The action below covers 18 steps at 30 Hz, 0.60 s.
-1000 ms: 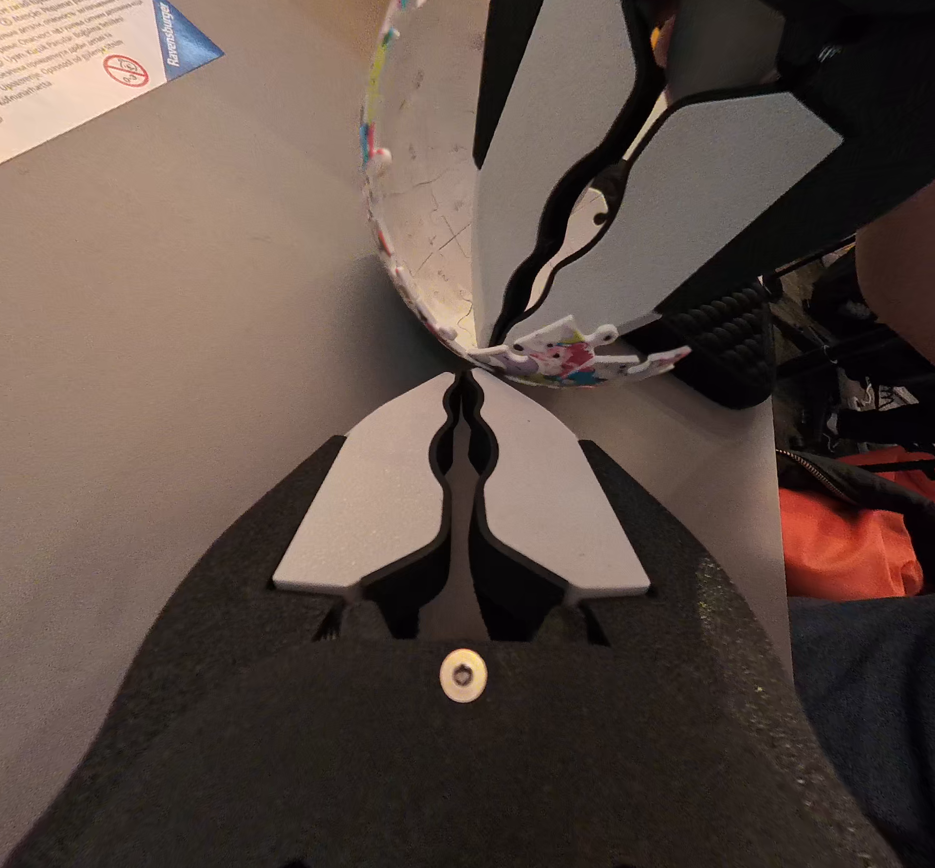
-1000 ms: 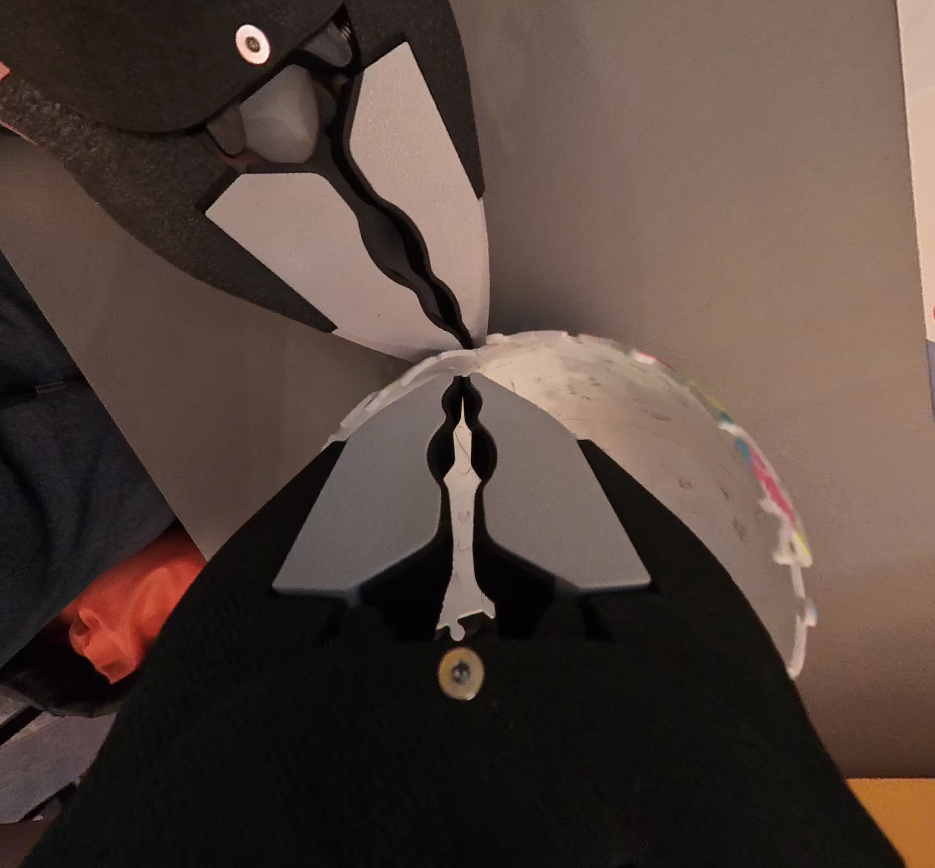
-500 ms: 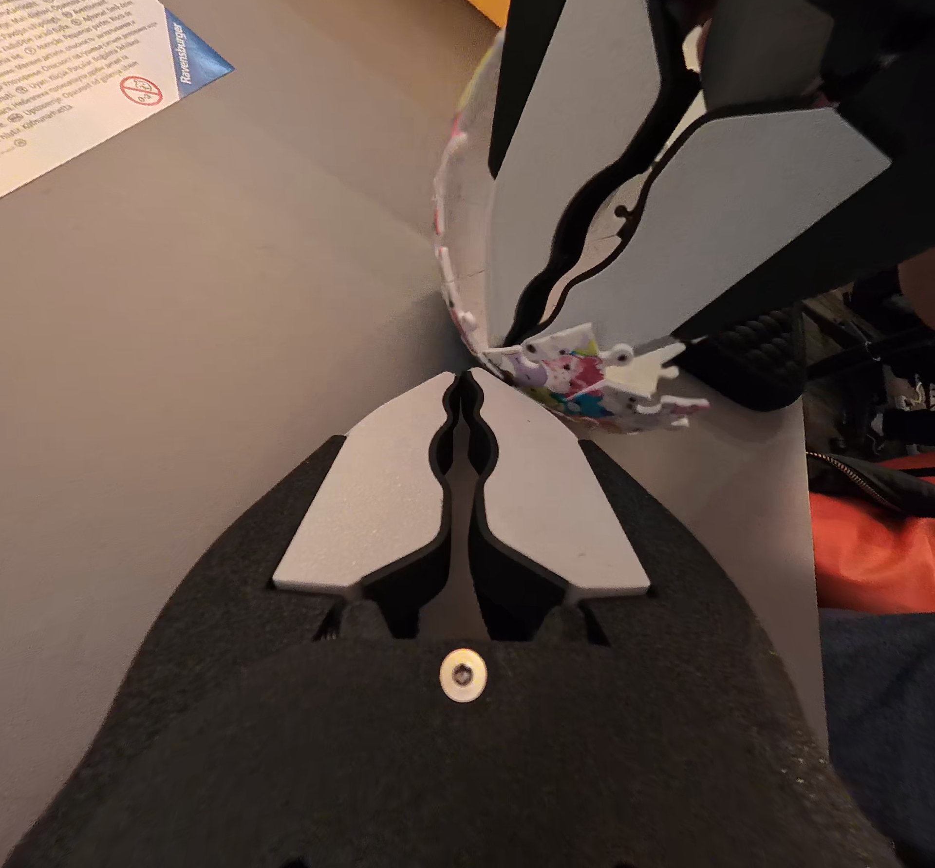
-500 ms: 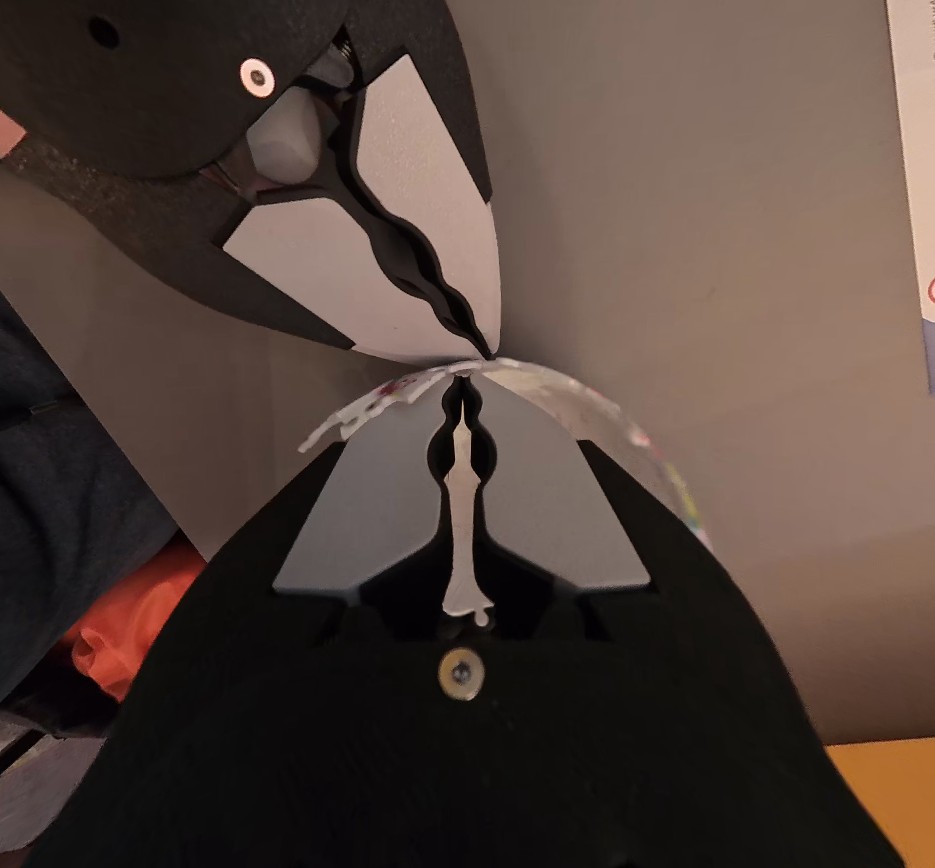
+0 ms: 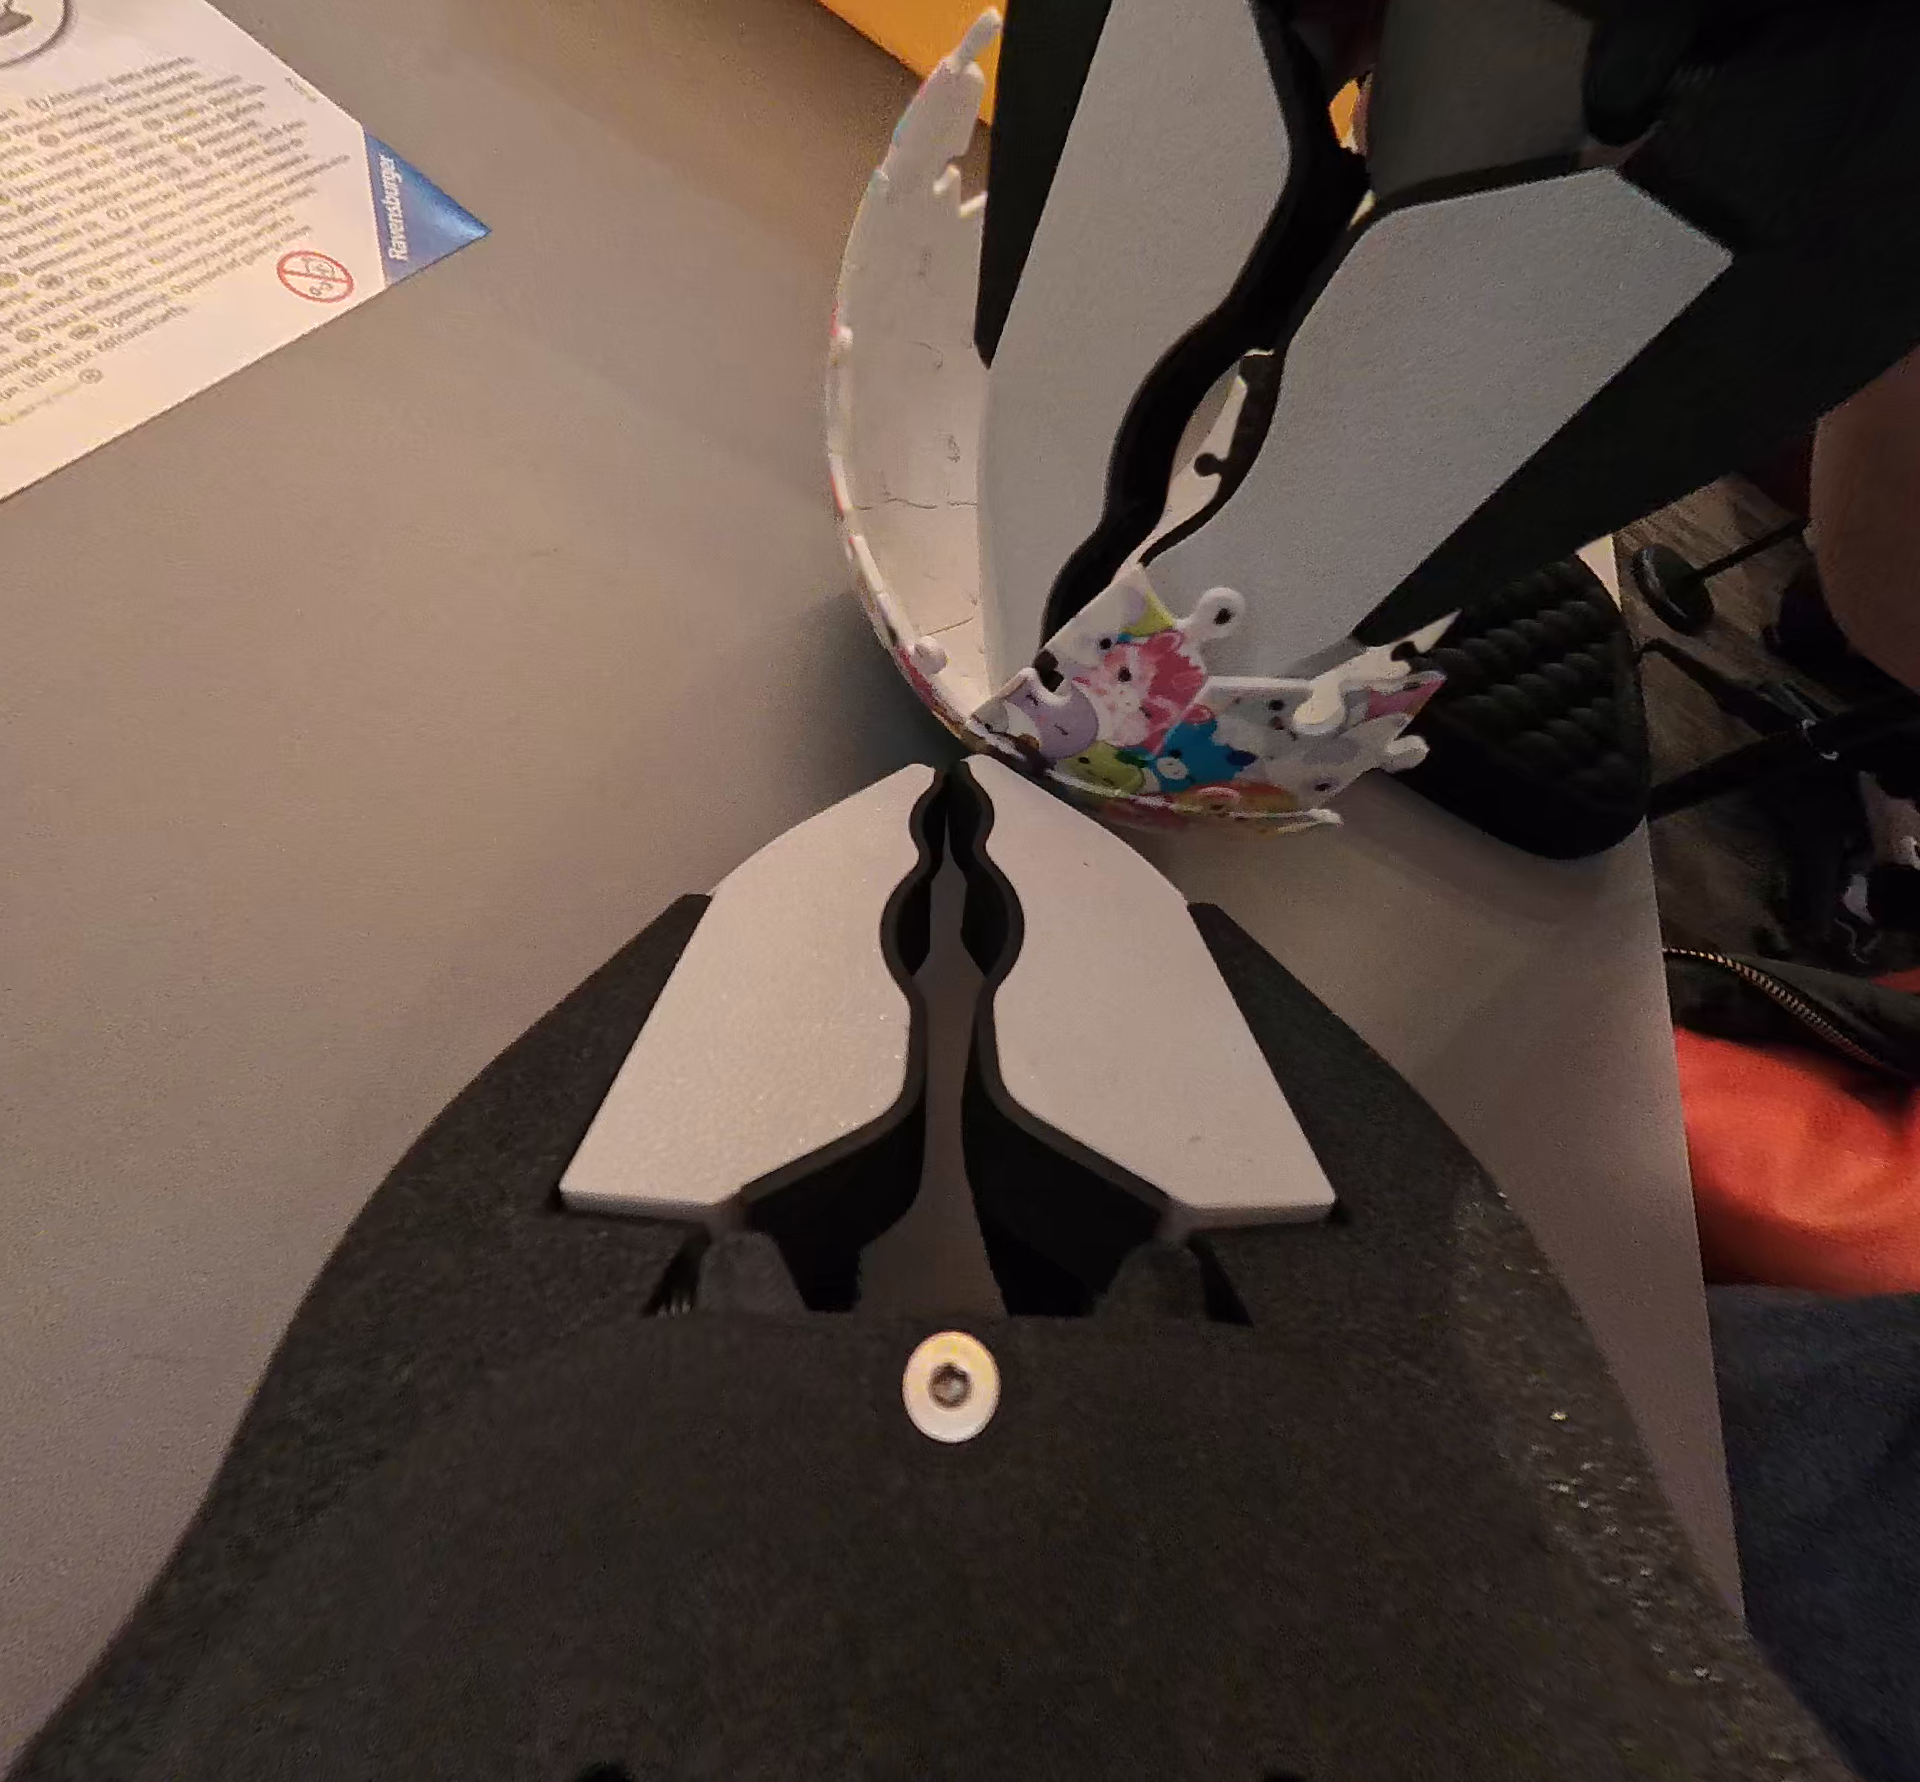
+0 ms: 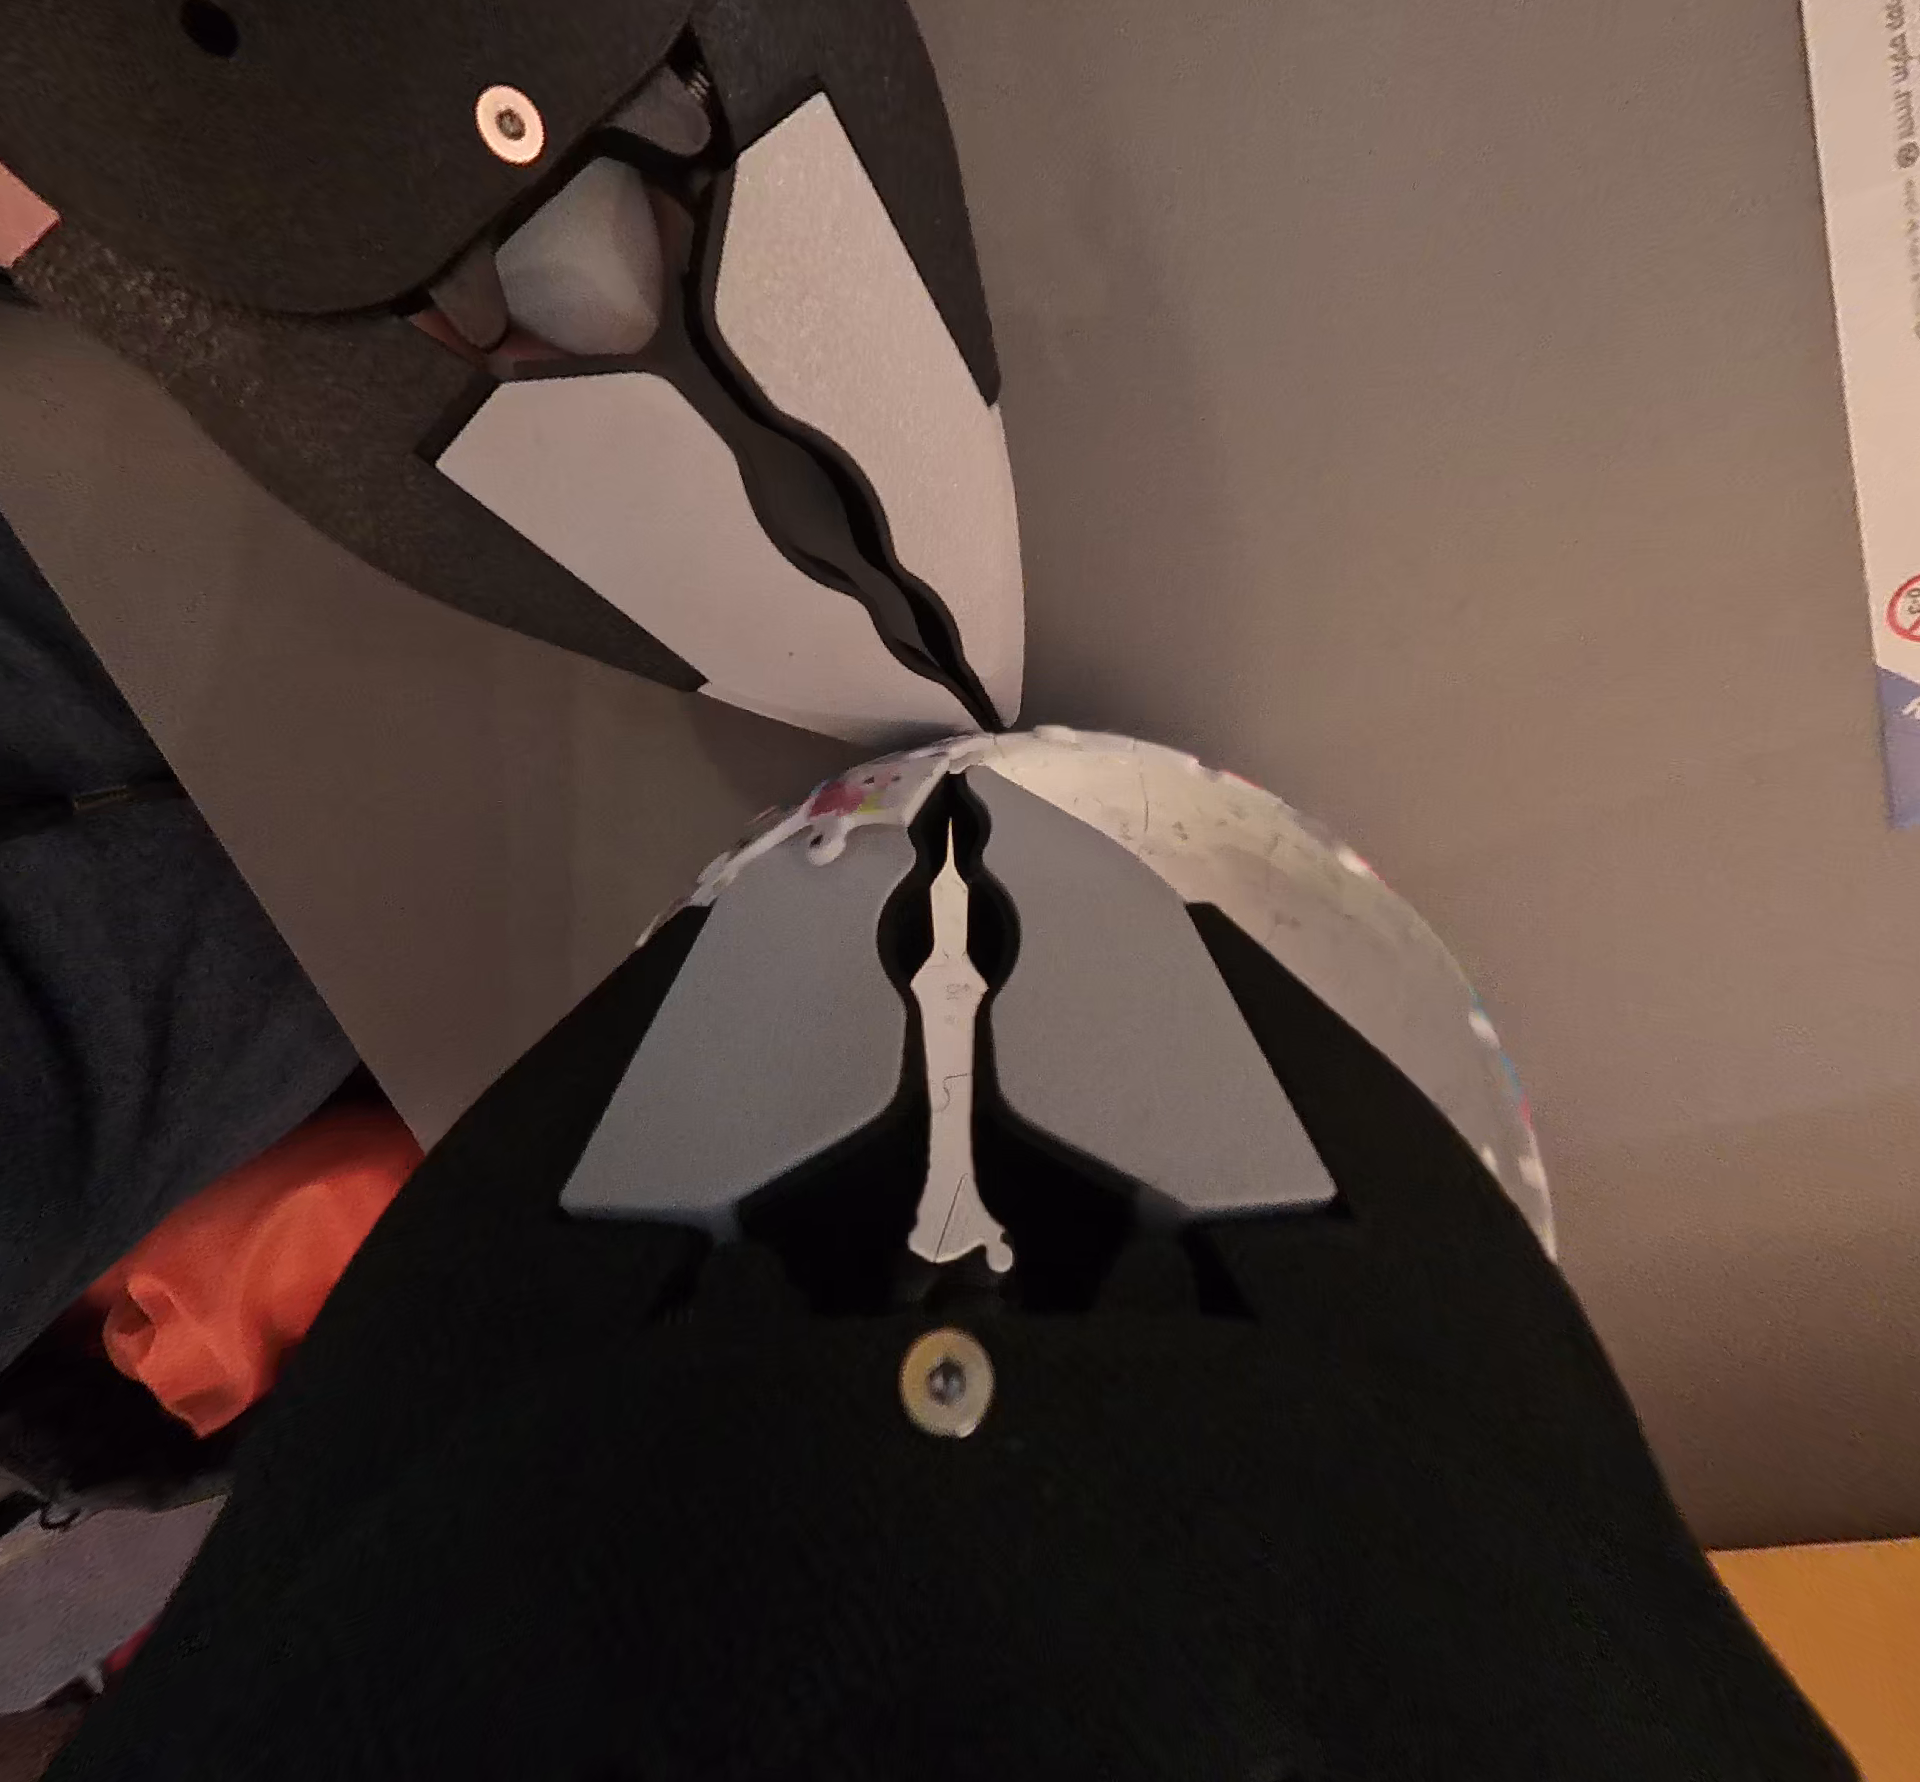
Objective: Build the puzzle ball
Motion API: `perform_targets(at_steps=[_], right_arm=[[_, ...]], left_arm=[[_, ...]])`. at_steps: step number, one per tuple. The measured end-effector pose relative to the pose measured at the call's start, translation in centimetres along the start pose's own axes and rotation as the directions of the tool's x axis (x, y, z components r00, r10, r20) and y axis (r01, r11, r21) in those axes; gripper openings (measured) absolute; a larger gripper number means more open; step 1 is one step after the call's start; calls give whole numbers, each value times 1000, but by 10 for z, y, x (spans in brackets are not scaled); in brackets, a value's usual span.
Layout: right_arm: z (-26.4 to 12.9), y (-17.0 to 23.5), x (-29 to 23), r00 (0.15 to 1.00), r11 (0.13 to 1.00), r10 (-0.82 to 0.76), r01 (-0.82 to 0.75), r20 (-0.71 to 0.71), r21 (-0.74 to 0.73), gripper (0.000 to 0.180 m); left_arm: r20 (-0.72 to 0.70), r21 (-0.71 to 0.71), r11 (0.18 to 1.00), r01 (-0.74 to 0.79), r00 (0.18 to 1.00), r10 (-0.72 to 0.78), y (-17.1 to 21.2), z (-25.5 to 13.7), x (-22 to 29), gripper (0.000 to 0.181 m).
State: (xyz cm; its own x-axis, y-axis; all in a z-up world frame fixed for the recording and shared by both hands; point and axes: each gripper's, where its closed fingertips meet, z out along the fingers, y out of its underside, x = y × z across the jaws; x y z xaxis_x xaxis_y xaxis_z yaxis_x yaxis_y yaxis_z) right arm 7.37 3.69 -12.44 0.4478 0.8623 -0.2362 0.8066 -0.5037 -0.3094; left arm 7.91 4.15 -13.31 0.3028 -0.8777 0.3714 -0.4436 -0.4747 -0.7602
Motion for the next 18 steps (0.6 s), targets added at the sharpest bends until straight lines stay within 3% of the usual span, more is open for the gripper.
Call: perform_targets(at_steps=[13,18], right_arm=[[-7,8,-7,999,1000,-15,15,31,-3,1],[-8,10,-11,999,1000,-20,21,43,-18,1]], left_arm=[[-91,-33,999,11,996,-14,8,1,18,0],[-110,-39,999,22,994,-26,10,0,22,9]])
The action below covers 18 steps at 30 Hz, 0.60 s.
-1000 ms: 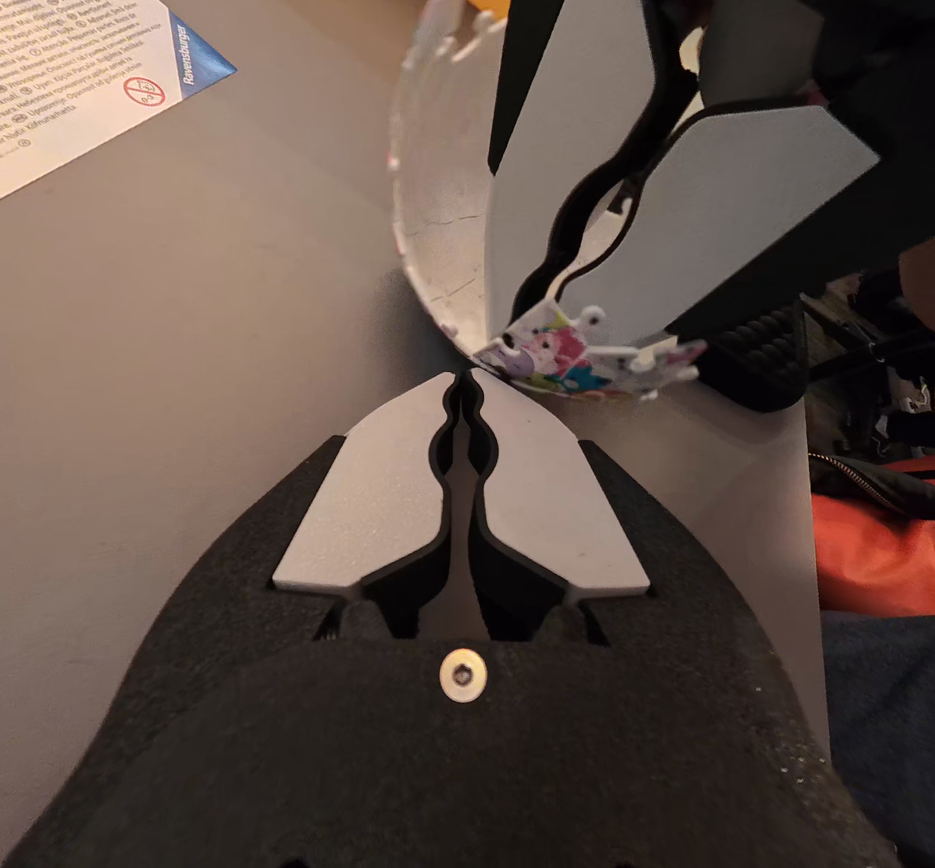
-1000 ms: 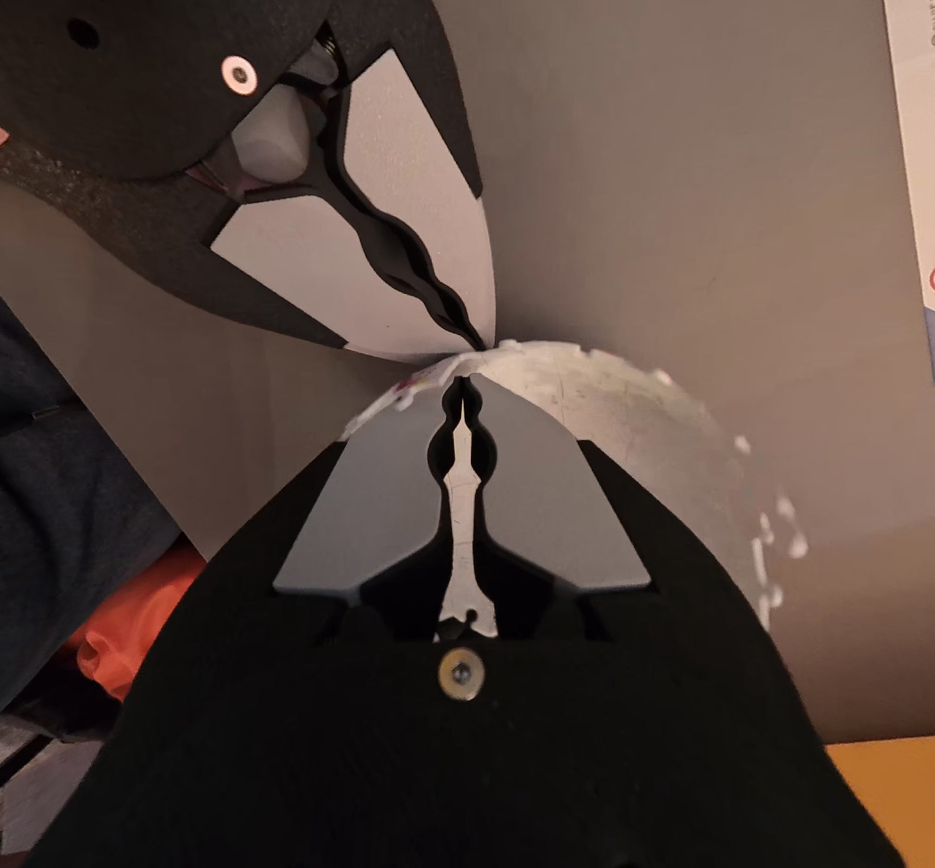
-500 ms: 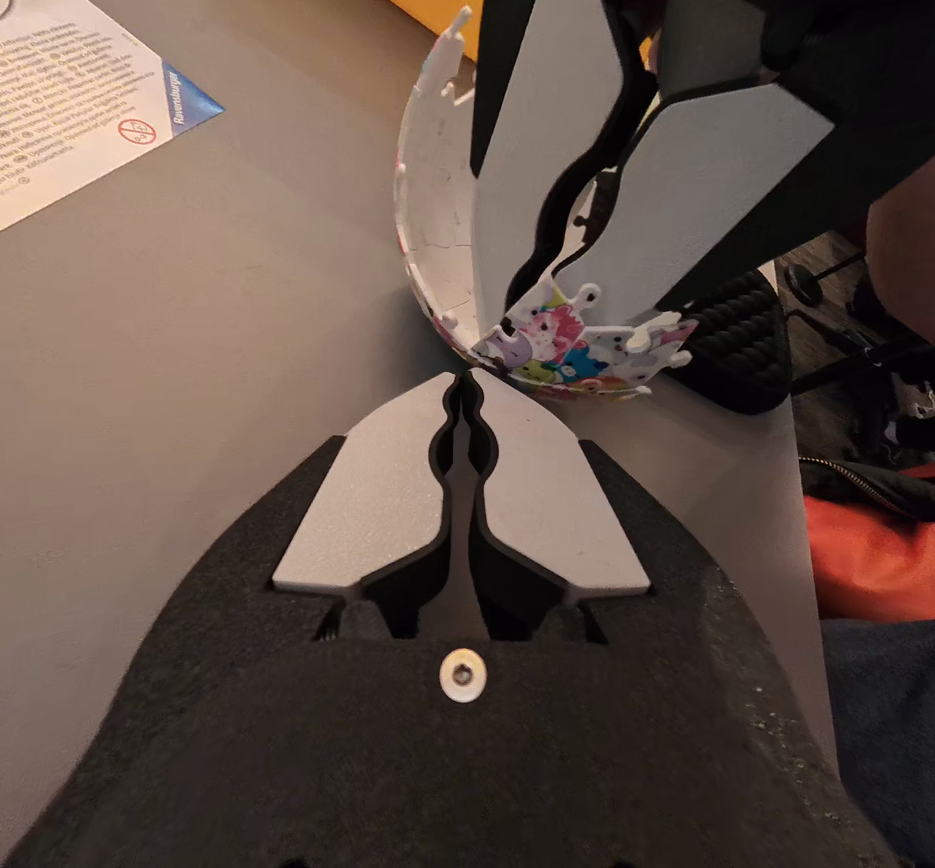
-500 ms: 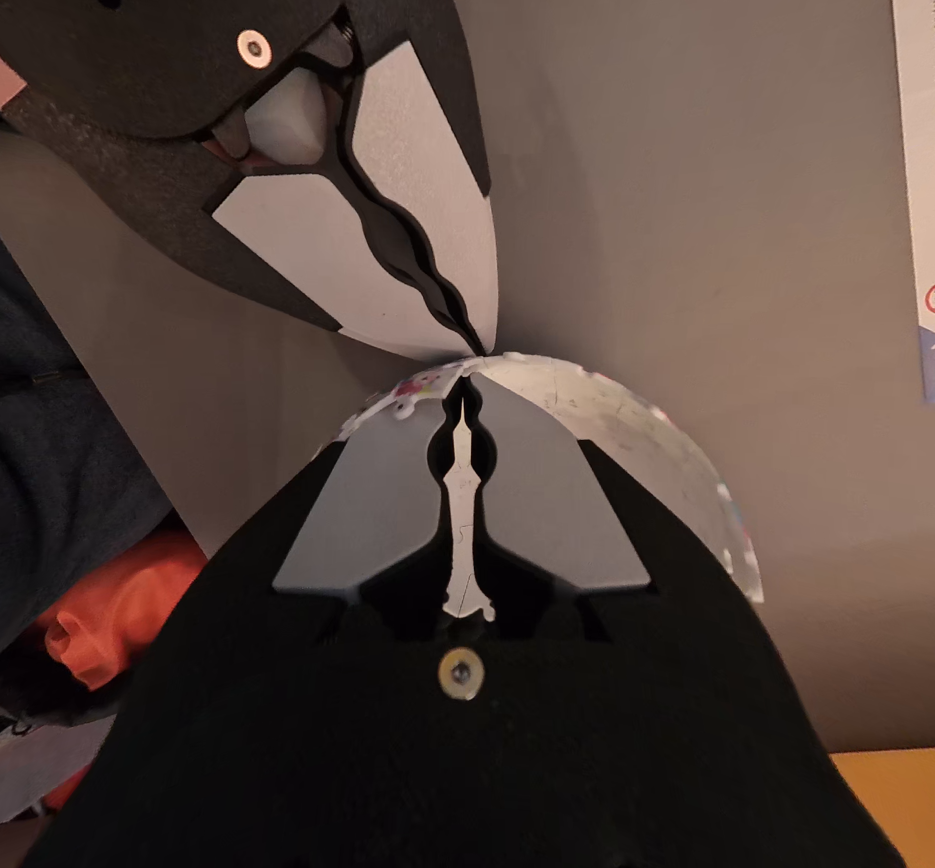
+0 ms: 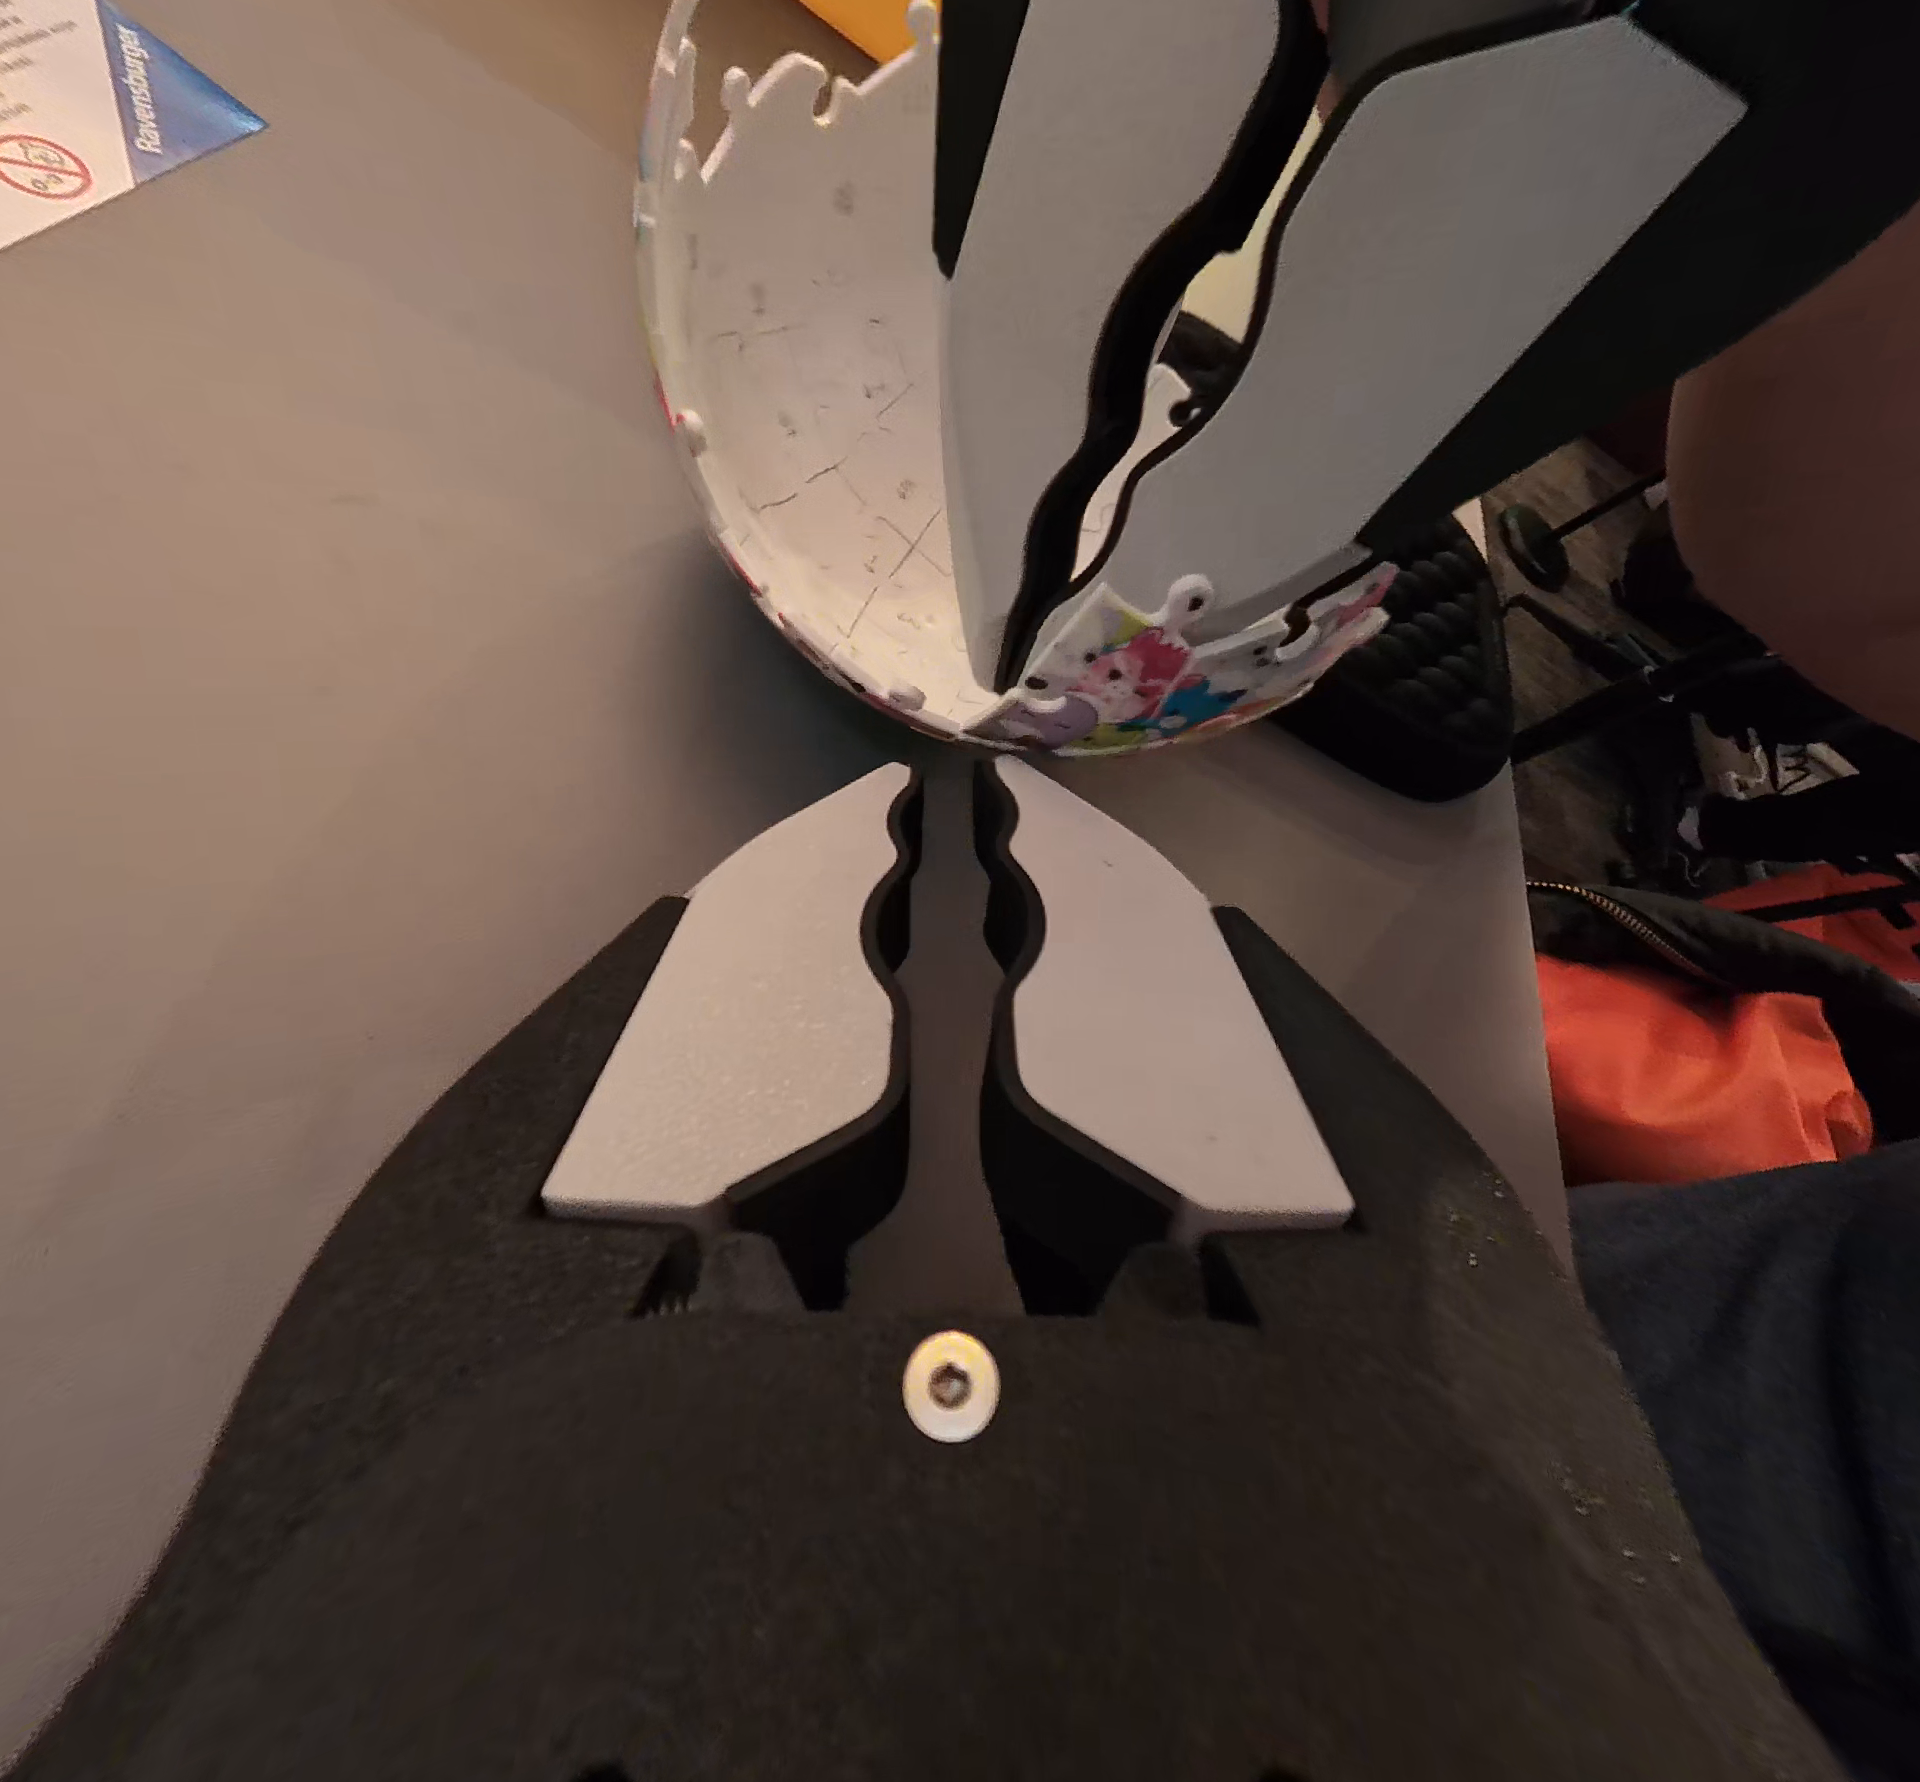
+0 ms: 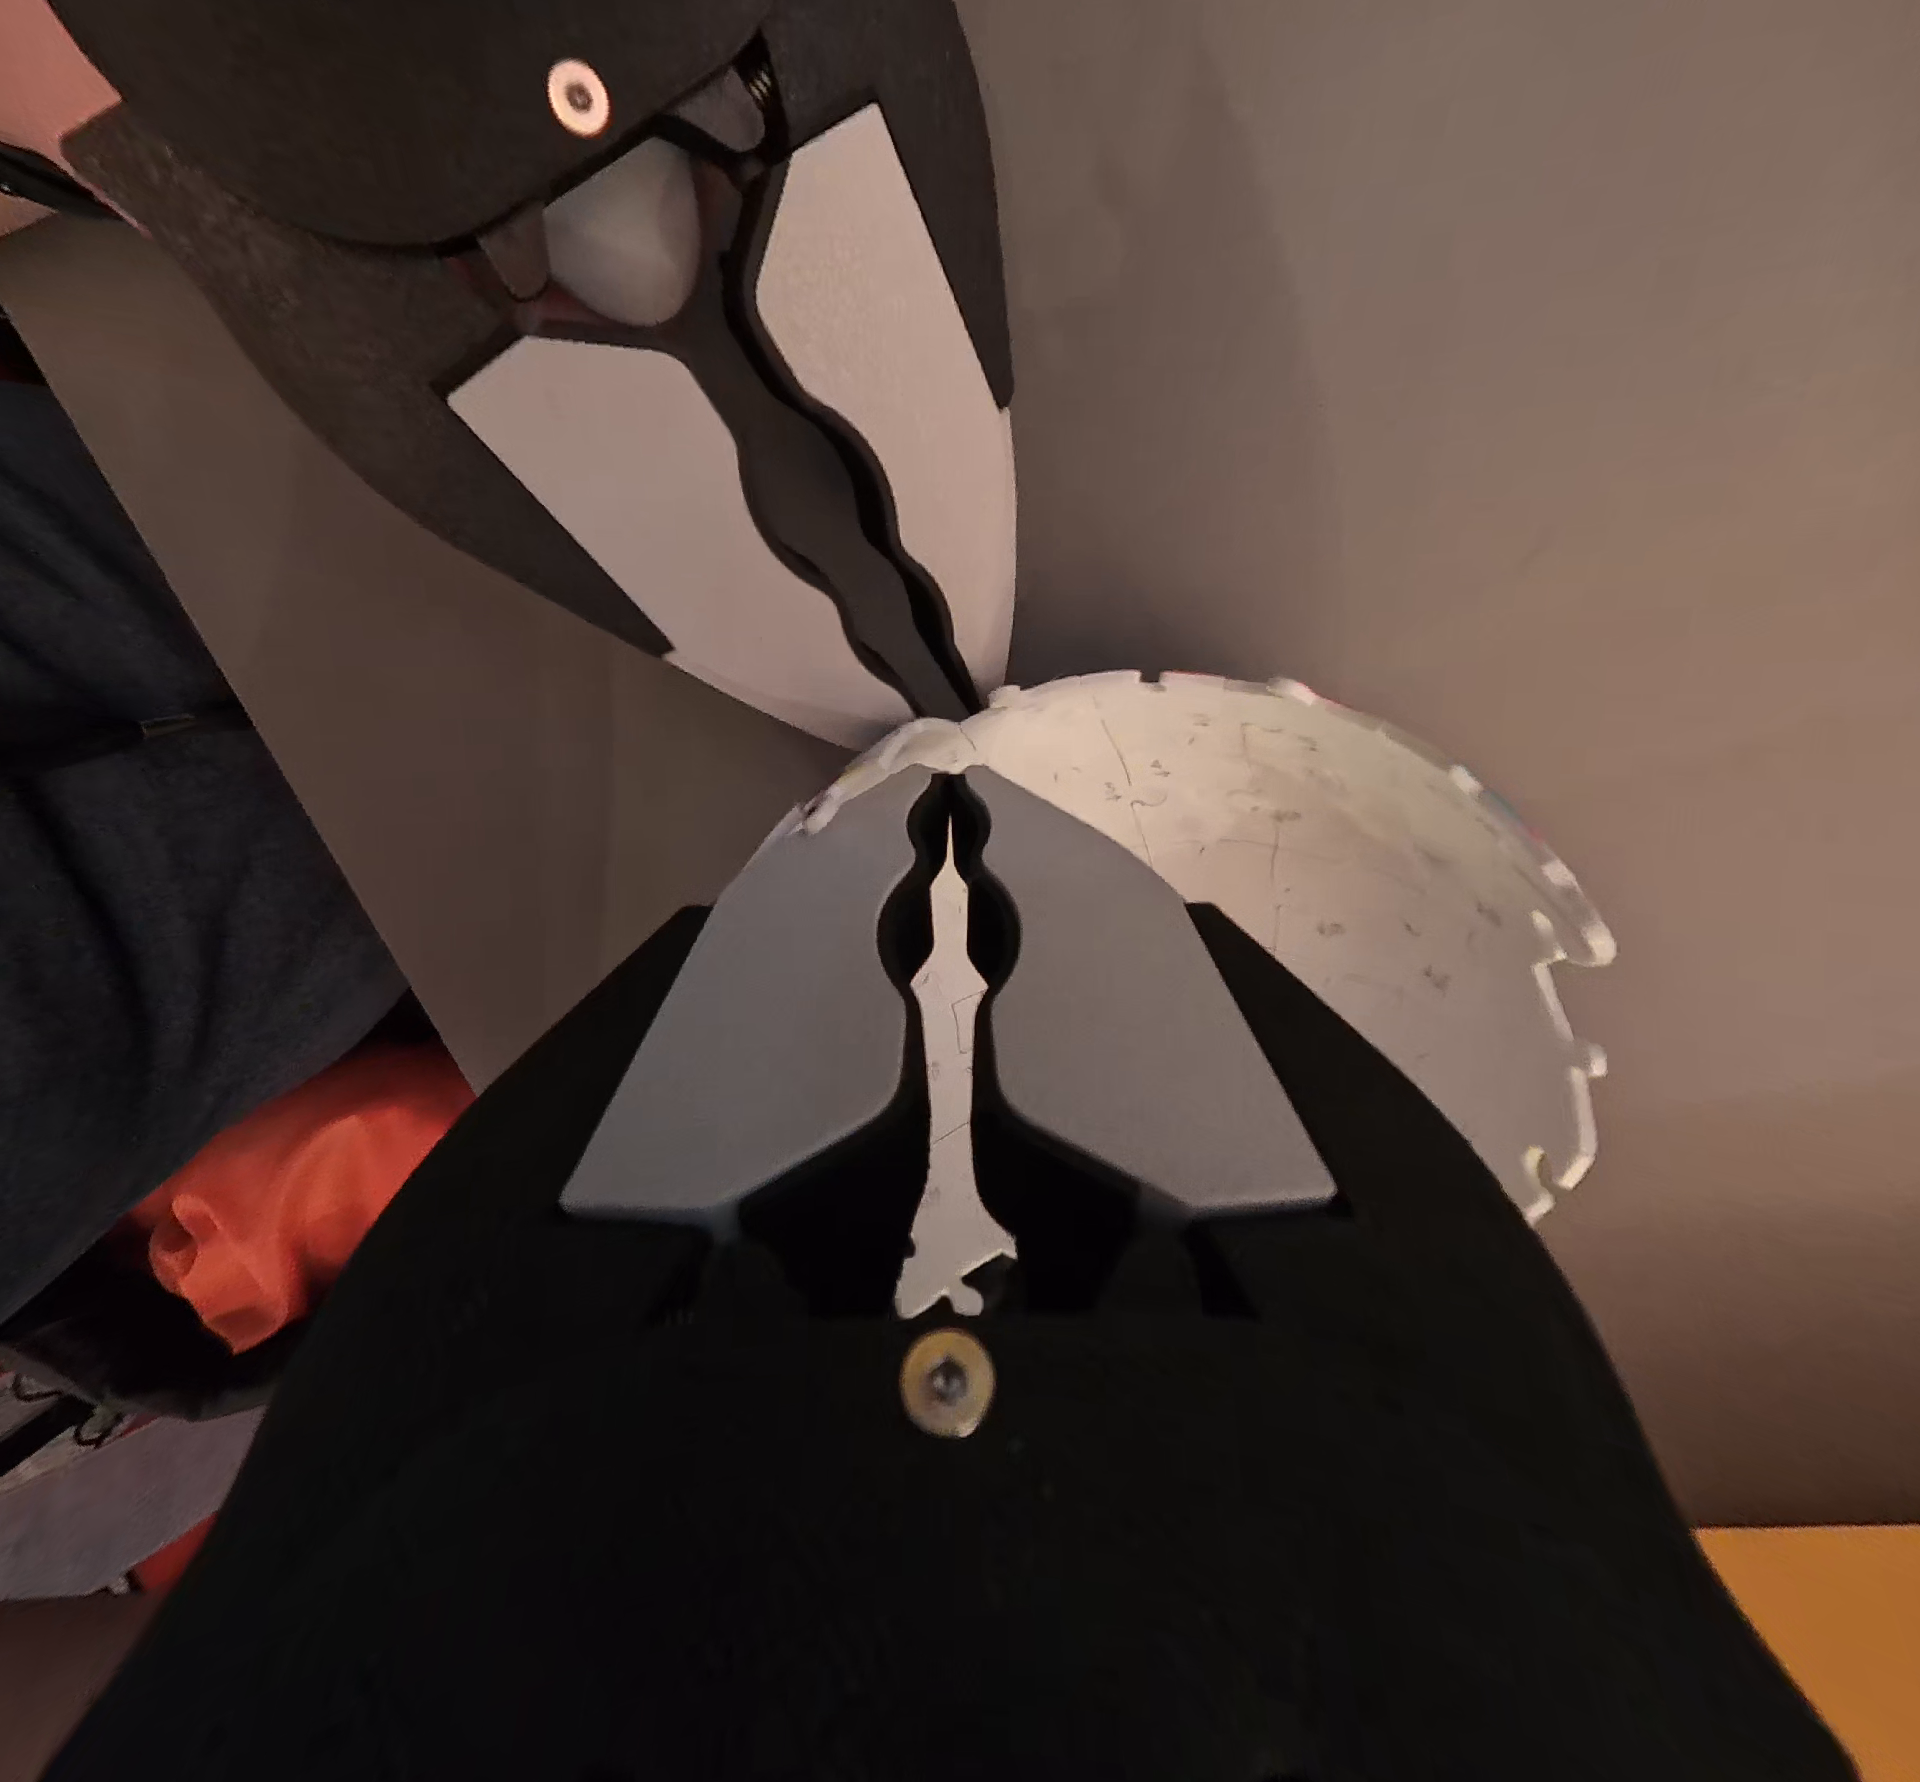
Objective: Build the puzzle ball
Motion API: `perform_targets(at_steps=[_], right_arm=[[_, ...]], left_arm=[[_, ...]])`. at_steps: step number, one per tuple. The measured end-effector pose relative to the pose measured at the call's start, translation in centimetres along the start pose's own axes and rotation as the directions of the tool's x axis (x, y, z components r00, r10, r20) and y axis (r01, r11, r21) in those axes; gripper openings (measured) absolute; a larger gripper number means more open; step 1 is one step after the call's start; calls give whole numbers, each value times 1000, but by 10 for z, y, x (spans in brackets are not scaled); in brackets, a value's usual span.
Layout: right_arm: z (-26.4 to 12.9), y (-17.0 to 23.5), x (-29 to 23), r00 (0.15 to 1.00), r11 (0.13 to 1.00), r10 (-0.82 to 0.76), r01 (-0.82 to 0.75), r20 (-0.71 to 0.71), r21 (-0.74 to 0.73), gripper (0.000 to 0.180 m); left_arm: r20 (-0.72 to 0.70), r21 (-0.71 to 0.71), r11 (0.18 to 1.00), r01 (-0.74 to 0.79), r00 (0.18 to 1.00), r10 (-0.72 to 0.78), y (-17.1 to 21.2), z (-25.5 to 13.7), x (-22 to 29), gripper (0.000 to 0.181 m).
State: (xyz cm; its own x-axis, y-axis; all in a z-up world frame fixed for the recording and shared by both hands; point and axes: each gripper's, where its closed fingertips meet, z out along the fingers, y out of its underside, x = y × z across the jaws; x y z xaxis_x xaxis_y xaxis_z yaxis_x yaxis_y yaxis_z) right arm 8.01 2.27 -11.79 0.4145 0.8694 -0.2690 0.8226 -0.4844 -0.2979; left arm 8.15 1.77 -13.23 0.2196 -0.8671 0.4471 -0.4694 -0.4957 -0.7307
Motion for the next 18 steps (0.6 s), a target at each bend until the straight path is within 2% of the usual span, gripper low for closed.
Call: perform_targets(at_steps=[8,13,18], right_arm=[[-1,6,-6,999,1000,-8,8,40,-12,1],[2,9,-9,998,999,-24,26,56,-23,1],[0,5,-13,995,998,-63,62,81,15,1]], left_arm=[[-107,-6,1000,19,994,-20,7,-9,21,9],[3,-6,997,-83,997,83,4,-2,18,8],[-20,12,998,-63,998,63,5,-2,17,3]])
